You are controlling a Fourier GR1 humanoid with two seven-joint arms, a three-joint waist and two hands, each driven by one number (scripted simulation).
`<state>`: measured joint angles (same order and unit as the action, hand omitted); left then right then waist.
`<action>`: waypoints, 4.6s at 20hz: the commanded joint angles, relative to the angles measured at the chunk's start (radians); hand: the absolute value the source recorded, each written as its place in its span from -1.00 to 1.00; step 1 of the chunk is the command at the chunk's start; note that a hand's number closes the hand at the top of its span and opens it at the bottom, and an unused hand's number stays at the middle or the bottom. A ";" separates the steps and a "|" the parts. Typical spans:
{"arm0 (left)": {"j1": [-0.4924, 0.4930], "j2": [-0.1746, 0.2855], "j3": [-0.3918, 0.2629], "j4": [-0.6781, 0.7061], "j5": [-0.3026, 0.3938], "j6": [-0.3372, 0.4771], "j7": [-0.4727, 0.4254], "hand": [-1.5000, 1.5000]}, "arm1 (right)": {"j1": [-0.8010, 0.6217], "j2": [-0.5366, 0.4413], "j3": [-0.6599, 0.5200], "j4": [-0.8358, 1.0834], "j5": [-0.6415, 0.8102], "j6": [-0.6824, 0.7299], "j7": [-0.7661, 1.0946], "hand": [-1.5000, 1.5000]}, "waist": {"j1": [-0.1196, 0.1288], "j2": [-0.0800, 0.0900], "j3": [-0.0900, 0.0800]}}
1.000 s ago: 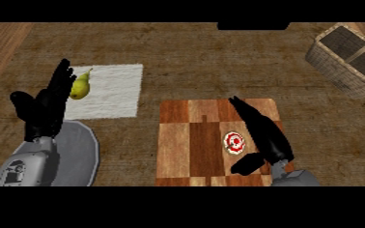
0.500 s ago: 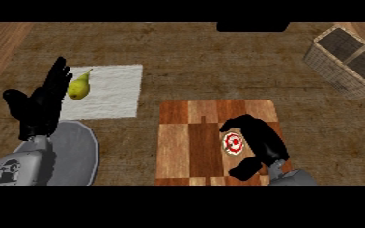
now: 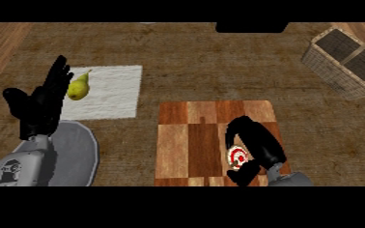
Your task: Pick the cupcake from the cutting board and place it in the basket
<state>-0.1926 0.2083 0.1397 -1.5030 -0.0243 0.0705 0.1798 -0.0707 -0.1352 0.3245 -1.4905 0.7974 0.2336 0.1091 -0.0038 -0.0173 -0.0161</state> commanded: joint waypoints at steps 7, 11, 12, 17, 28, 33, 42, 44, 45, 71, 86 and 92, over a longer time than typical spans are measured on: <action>0.008 -0.003 -0.022 -0.014 0.006 -0.034 -0.016 0.00 | -0.188 0.132 -0.149 0.162 -0.110 -0.256 0.355 1.00 | 0.051 0.032 0.017; -0.041 -0.027 -0.029 0.008 -0.014 0.004 -0.004 0.00 | -0.310 0.134 -0.170 0.208 -0.184 -0.506 0.431 1.00 | 0.052 0.032 0.019; -0.028 -0.017 -0.025 0.012 0.000 -0.020 -0.024 0.00 | -0.336 0.134 -0.165 0.227 -0.193 -0.586 0.412 1.00 | 0.058 0.032 0.019; -0.026 -0.013 -0.018 0.032 -0.012 -0.010 -0.028 0.00 | -0.495 0.135 -0.134 0.227 -0.243 -0.834 0.414 1.00 | 0.047 0.025 0.017; -0.028 0.025 0.042 0.112 0.009 -0.035 -0.067 0.00 | -0.778 0.110 -0.154 0.139 0.071 -0.751 0.836 1.00 | -0.002 0.014 0.015; -0.046 -0.019 -0.008 0.037 -0.027 0.015 -0.007 0.00 | -0.991 0.008 -0.345 0.314 0.028 -0.758 0.809 1.00 | 0.015 0.020 0.016; -0.050 -0.018 0.004 0.074 -0.009 -0.010 -0.031 0.00 | -1.174 -0.141 -0.486 0.539 0.025 -0.740 0.765 1.00 | 0.020 0.024 0.015; -0.020 -0.036 -0.015 0.056 -0.035 0.012 -0.042 0.00 | -1.146 -0.159 -0.505 0.604 0.007 -0.781 0.686 1.00 | 0.023 0.025 0.016; -0.041 -0.001 0.014 0.054 -0.004 -0.021 -0.028 0.00 | -1.235 -0.136 -0.487 0.638 0.061 -0.783 0.774 1.00 | 0.025 0.022 0.015; -0.035 -0.048 -0.029 0.044 -0.046 0.009 -0.023 0.00 | -1.219 -0.445 -0.658 1.108 -0.044 -0.678 0.444 1.00 | 0.025 0.025 0.016; 0.004 -0.002 0.001 0.004 -0.006 -0.053 -0.041 0.00 | -1.186 -0.616 -0.341 1.212 0.299 -0.546 0.217 1.00 | 0.058 0.035 0.016; -0.047 -0.039 -0.024 0.018 -0.023 -0.020 0.004 0.00 | -1.226 -0.579 -0.350 1.274 0.324 -0.594 0.244 1.00 | 0.052 0.037 0.017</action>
<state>-0.2138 0.1856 0.1285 -1.4948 -0.0427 0.0417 0.1664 -1.2758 -0.7157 -0.0333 -0.2566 1.0937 -0.3381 0.3480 0.0429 0.0155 0.0000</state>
